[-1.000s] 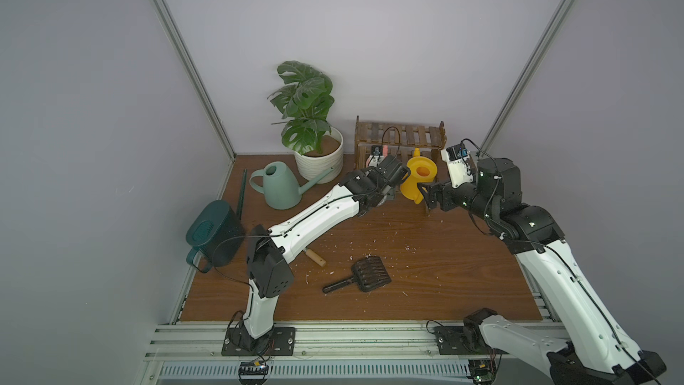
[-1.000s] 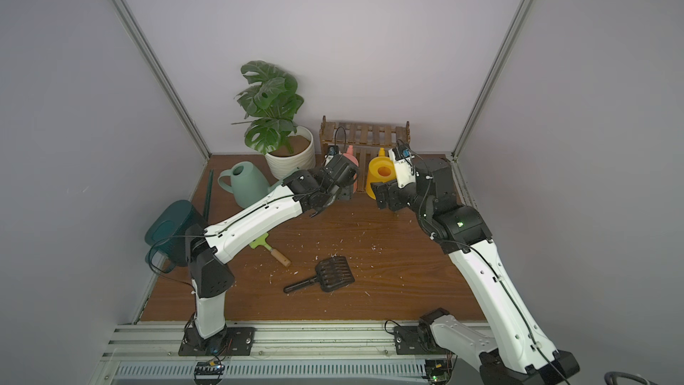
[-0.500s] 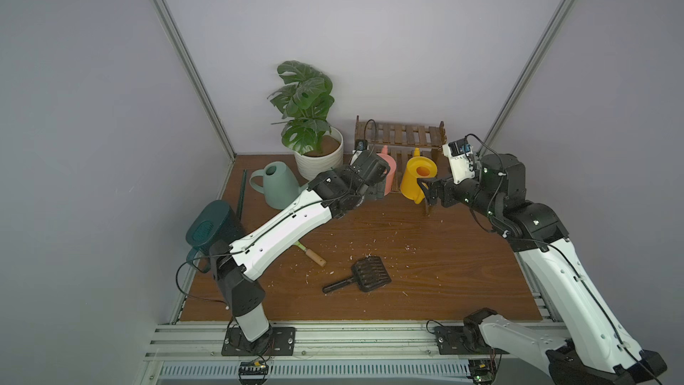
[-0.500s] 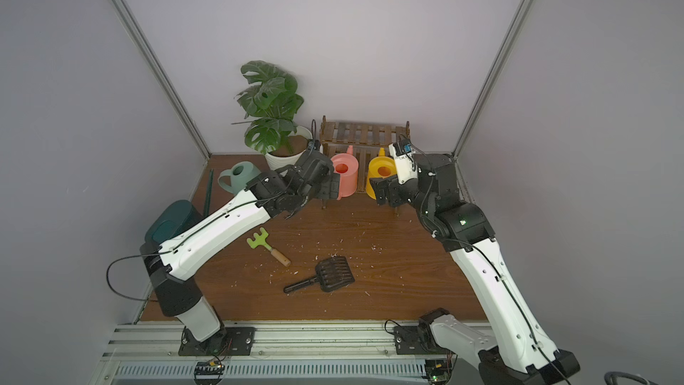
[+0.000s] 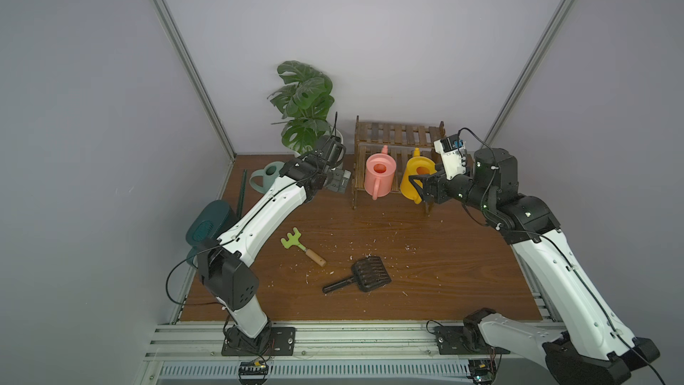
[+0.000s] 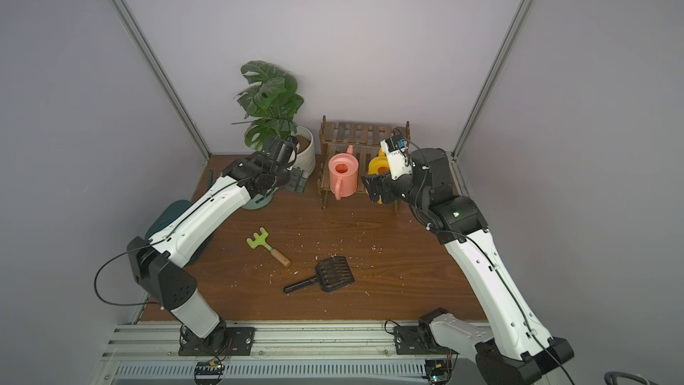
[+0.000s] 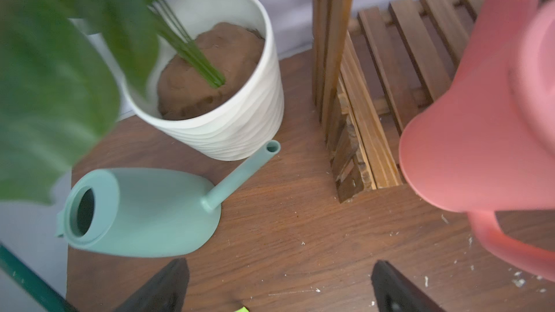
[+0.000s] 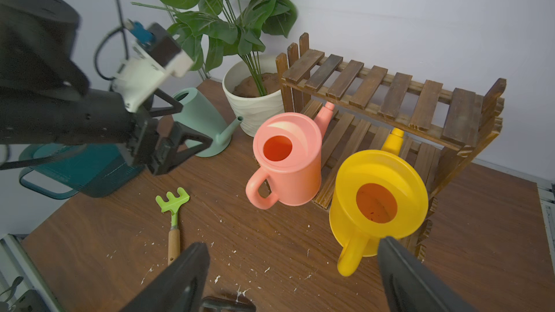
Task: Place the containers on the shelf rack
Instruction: Move the container to the center of the board.
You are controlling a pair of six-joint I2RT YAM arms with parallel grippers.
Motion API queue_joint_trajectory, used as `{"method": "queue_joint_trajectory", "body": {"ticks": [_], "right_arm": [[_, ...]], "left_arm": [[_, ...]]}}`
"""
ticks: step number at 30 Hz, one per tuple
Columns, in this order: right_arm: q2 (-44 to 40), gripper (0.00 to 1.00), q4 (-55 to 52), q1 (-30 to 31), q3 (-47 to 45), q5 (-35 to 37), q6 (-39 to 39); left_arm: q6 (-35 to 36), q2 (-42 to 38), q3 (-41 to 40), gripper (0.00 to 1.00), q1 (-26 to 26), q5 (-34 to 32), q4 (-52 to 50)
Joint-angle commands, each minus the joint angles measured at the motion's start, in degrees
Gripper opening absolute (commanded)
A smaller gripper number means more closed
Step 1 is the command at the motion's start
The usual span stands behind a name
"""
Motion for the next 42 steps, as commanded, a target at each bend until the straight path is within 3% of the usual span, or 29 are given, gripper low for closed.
{"method": "queue_joint_trajectory", "body": {"ticks": [1, 9, 15, 24, 38, 42], "right_arm": [[-1.29, 0.91, 0.63, 0.19, 0.62, -0.60, -0.10], [-1.91, 0.91, -0.82, 0.19, 1.22, 0.36, -1.11], [-2.12, 0.91, -0.25, 0.19, 0.61, -0.24, -0.11], [-2.29, 0.91, -2.47, 0.18, 3.02, 0.59, -0.54], [-2.21, 0.91, -3.44, 0.19, 4.28, 1.26, -0.45], [-2.32, 0.91, -3.36, 0.15, 4.08, 1.19, -0.42]], "left_arm": [[8.86, 1.99, -1.62, 0.97, 3.12, 4.98, 2.86], [15.77, -3.56, -17.41, 0.97, 5.50, 3.89, 20.92], [20.99, -4.45, -24.61, 0.98, 7.51, 4.82, 33.09], [23.92, 1.01, -26.11, 0.96, 10.19, 8.12, 41.72], [23.28, 4.82, -25.70, 0.50, 10.25, 8.94, 45.91], [22.14, 4.05, -26.43, 0.44, 10.26, 9.21, 45.93]]}}
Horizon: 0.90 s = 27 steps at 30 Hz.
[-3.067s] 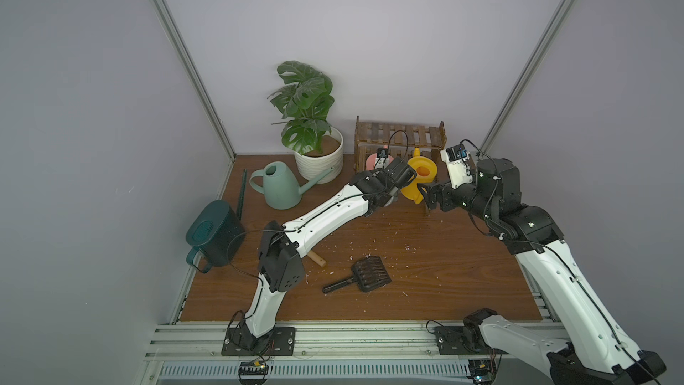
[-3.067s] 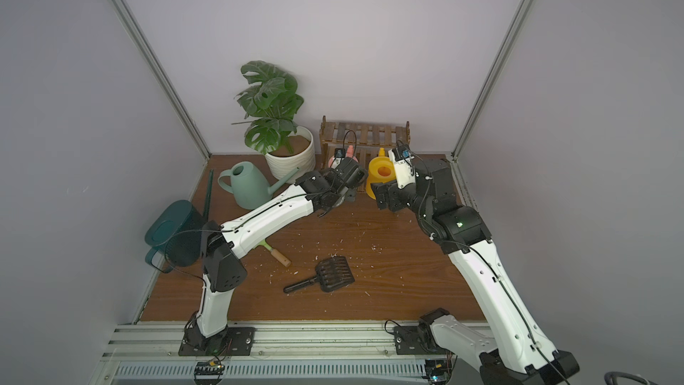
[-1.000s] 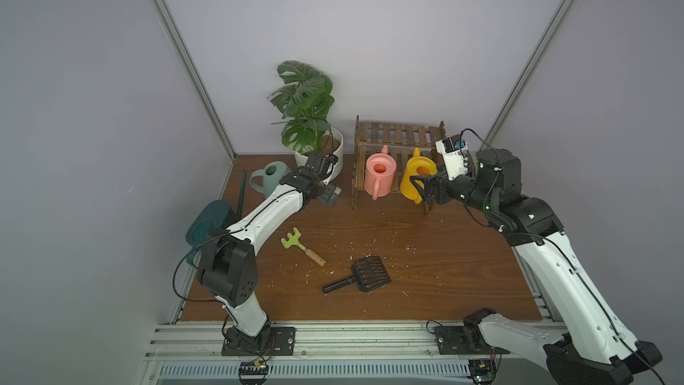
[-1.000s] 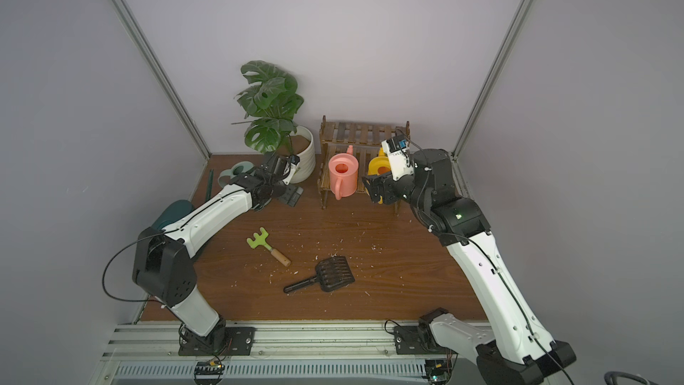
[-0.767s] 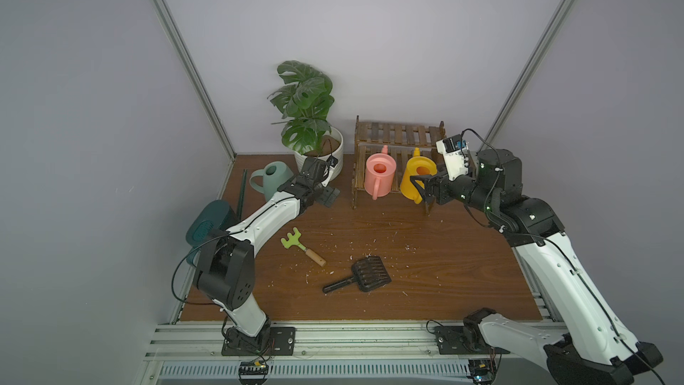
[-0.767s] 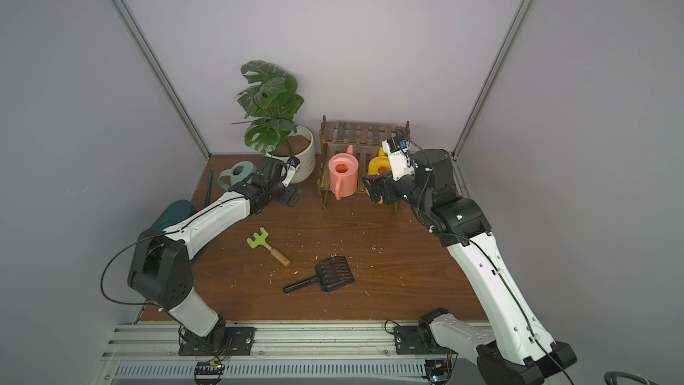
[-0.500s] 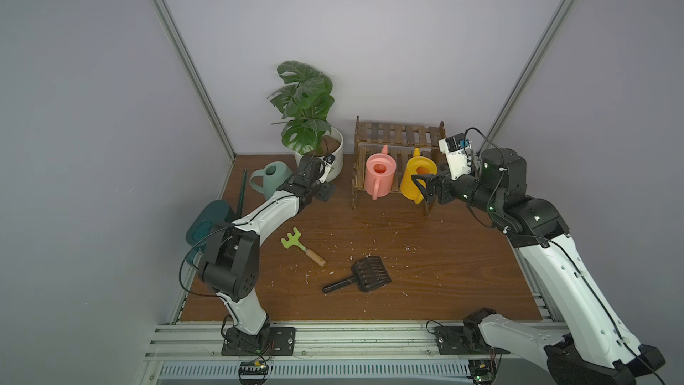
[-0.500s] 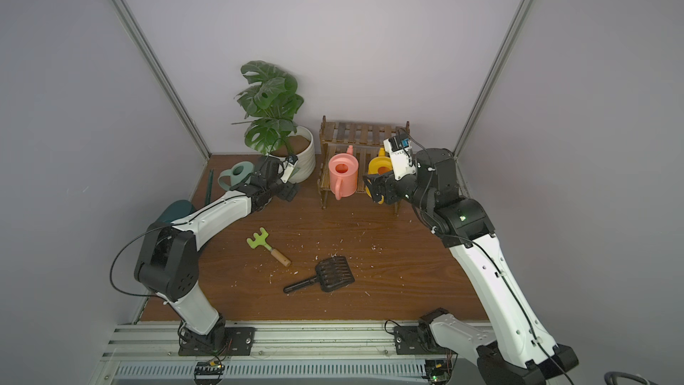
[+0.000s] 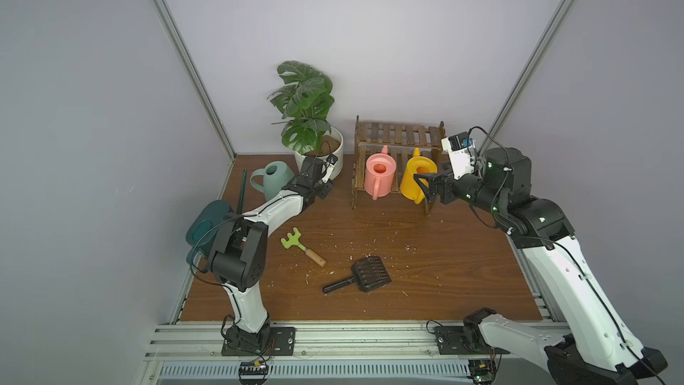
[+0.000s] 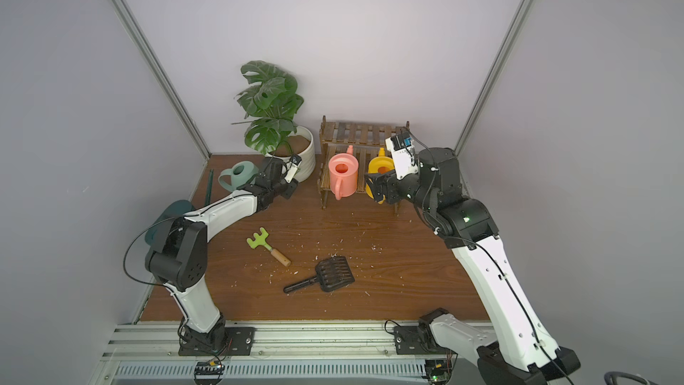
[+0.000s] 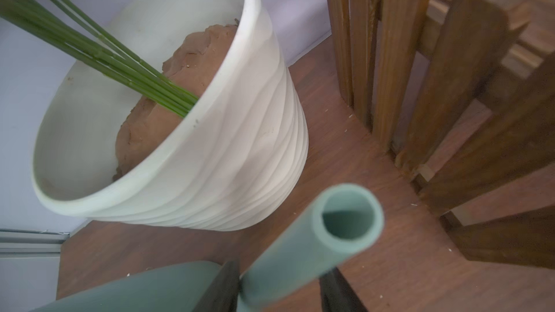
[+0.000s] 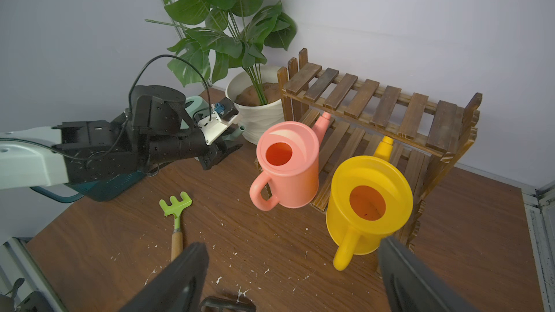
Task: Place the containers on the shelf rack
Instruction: Move the container to the center of the board.
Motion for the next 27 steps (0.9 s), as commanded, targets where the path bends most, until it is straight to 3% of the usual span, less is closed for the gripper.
{"method": "queue_joint_trajectory", "body": {"ticks": [1, 10, 27], "right_arm": [[-0.89, 0.91, -0.53, 0.16, 1.04, 0.57, -0.07], [-1.37, 0.91, 0.41, 0.19, -0.32, 0.60, -0.20], [-2.77, 0.92, 1.79, 0.19, -3.10, 0.60, 0.19]], "left_arm": [[-1.44, -1.37, -0.64, 0.42, 0.52, 1.31, 0.97], [-3.58, -6.74, -6.40, 0.38, -0.07, 3.17, 2.18], [-8.88, -16.70, -16.17, 0.33, -6.55, -0.47, 2.66]]}}
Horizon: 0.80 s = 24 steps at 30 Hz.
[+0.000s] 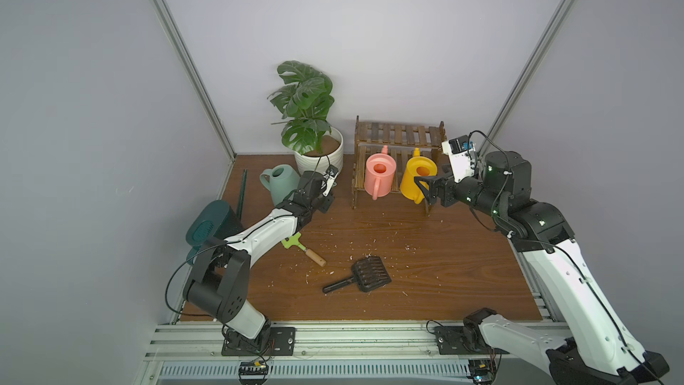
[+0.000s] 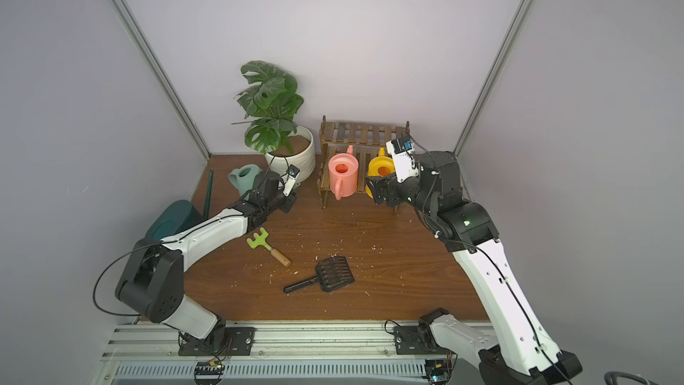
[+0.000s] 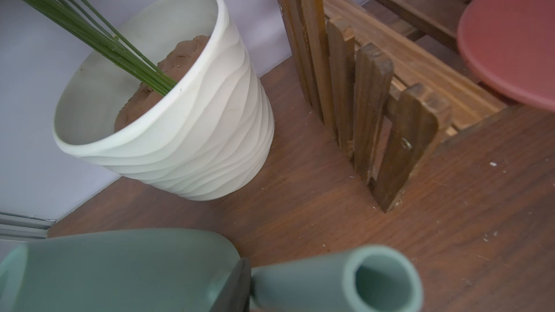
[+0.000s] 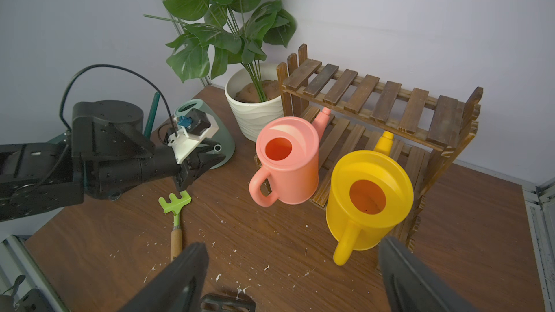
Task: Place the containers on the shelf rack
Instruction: Move the container to the center of the board.
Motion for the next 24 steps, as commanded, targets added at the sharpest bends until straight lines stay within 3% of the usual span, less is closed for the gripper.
{"method": "queue_joint_trajectory", "body": {"ticks": [1, 14, 24], "right_arm": [[-1.33, 0.91, 0.89, 0.19, -0.79, 0.59, 0.12], [-1.03, 0.92, 1.71, 0.19, -1.33, 0.22, 0.16], [-1.28, 0.91, 2.18, 0.19, -2.16, 1.27, 0.12]], "left_arm": [[-4.43, -2.62, -2.45, 0.33, -2.01, -0.06, 0.68], [-10.56, -9.30, -8.23, 0.33, -13.36, -8.49, -1.82], [-17.55, -6.04, -5.24, 0.33, -23.35, -15.46, -5.11]]}}
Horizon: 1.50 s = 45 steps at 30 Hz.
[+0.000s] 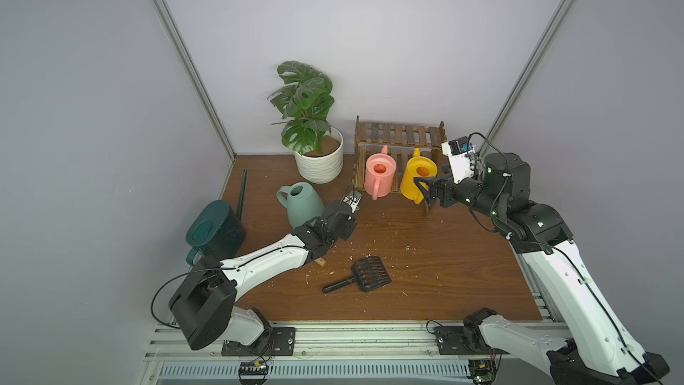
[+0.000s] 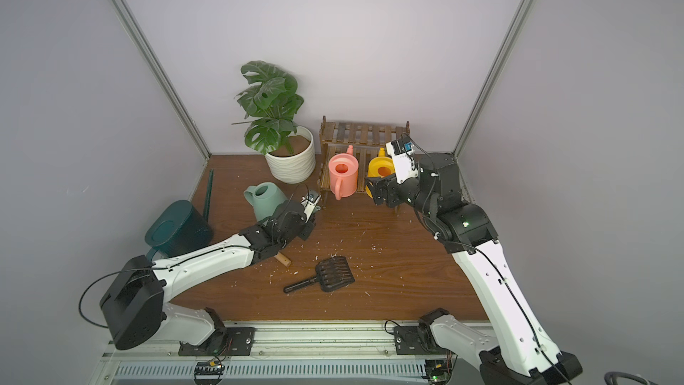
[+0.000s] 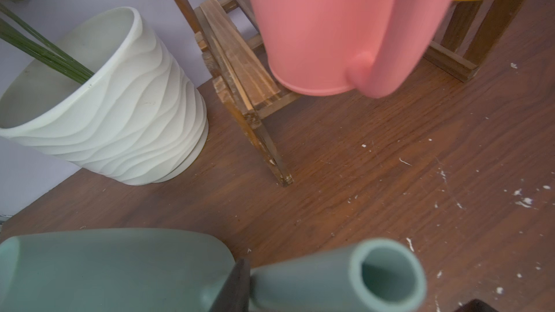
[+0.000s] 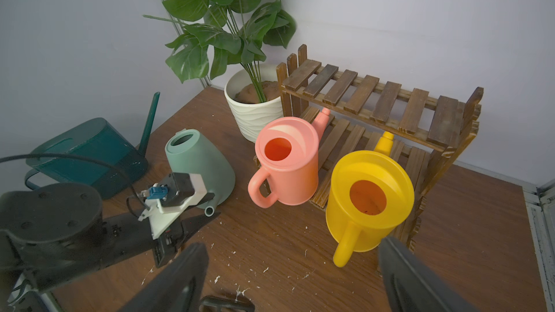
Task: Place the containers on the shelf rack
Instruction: Move the container to the center of the board.
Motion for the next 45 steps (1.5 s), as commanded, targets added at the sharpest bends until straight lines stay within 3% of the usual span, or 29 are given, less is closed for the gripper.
{"method": "queue_joint_trajectory", "body": {"ticks": [1, 19, 28, 32, 37, 43, 45], "right_arm": [[-0.83, 0.92, 1.24, 0.19, -0.94, 1.14, 0.04], [-0.28, 0.92, 3.10, 0.15, -2.82, 1.98, -1.78], [-0.13, 0.92, 2.87, 0.10, -3.09, 1.79, -2.27], [-0.10, 0.92, 2.97, 0.10, -3.46, 1.73, -2.25], [-0.57, 0.92, 2.74, 0.11, -3.59, 1.70, -2.38], [-1.26, 0.93, 1.65, 0.10, -3.10, 2.13, -2.99], [-1.86, 0.93, 1.32, 0.10, -2.88, 2.10, -3.34]], "left_arm": [[-6.20, 1.17, 1.51, 0.33, -3.89, -2.65, -2.69], [-16.79, 9.41, 8.47, 0.33, -14.76, -6.43, -1.65], [-19.87, 11.91, 10.90, 0.34, -16.12, -6.22, -1.97], [-20.27, 13.19, 11.82, 0.45, -16.10, -5.57, -1.96], [-19.12, 13.69, 14.13, 0.65, -16.07, -3.13, -4.50], [-15.15, 11.29, 16.15, 0.84, -16.11, 4.53, -10.79], [-10.99, 9.58, 17.13, 0.90, -16.12, 9.84, -13.71]]}}
